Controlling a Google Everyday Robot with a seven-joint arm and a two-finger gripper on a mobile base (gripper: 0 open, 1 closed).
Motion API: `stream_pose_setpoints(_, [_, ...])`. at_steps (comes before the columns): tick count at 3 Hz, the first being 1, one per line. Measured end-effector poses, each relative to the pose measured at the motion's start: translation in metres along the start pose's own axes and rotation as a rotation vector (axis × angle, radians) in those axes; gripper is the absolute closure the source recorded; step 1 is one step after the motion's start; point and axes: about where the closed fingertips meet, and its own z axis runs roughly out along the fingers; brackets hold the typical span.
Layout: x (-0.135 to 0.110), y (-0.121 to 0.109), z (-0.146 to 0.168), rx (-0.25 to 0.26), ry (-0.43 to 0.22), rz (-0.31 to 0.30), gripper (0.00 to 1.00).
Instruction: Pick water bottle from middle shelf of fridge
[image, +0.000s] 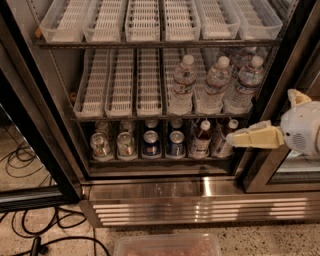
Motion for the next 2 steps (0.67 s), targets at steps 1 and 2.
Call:
stream_pose_setpoints(1, [-0.006, -0.006, 0.012, 0.089, -0.099, 0.061, 0.0])
stream_pose_setpoints(2, [-0.022, -0.003, 0.017, 0.118, -0.13, 0.055, 0.0])
